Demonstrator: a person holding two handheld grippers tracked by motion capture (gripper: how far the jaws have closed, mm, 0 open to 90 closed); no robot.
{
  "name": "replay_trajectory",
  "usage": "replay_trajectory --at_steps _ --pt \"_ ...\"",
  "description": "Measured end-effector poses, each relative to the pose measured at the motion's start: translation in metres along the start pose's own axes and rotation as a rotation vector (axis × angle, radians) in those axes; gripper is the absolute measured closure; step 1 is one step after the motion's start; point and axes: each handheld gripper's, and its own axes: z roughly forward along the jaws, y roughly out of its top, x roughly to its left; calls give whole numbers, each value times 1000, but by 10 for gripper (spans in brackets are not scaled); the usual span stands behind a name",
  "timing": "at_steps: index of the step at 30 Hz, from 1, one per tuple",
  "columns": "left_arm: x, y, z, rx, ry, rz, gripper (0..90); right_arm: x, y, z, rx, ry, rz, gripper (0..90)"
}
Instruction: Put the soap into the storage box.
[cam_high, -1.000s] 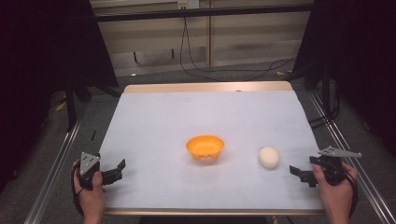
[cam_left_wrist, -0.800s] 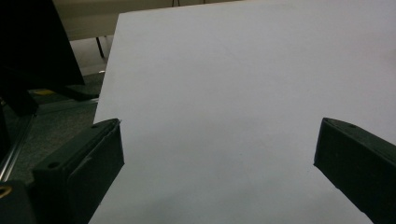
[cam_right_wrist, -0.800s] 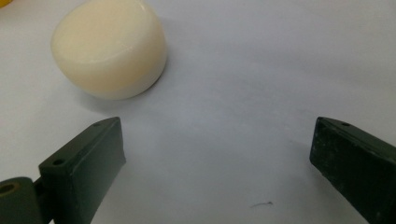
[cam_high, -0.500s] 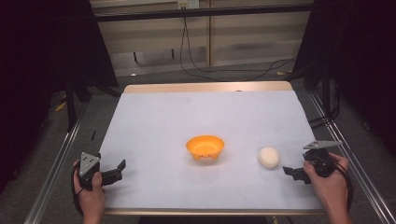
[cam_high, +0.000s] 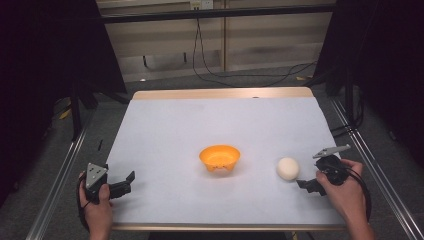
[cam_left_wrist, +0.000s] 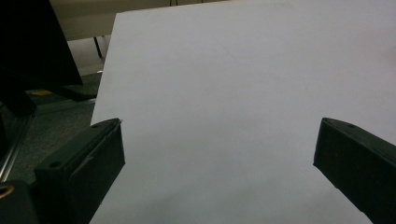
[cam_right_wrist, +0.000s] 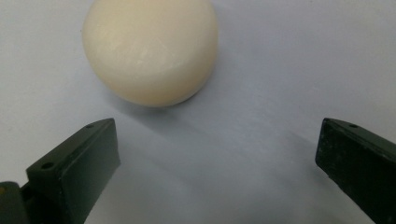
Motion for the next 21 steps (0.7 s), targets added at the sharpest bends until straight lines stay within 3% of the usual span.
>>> replay_trajectory --at_steps 21 --pt "0 0 1 9 -9 7 19 13 21 7 53 22 -54 0"
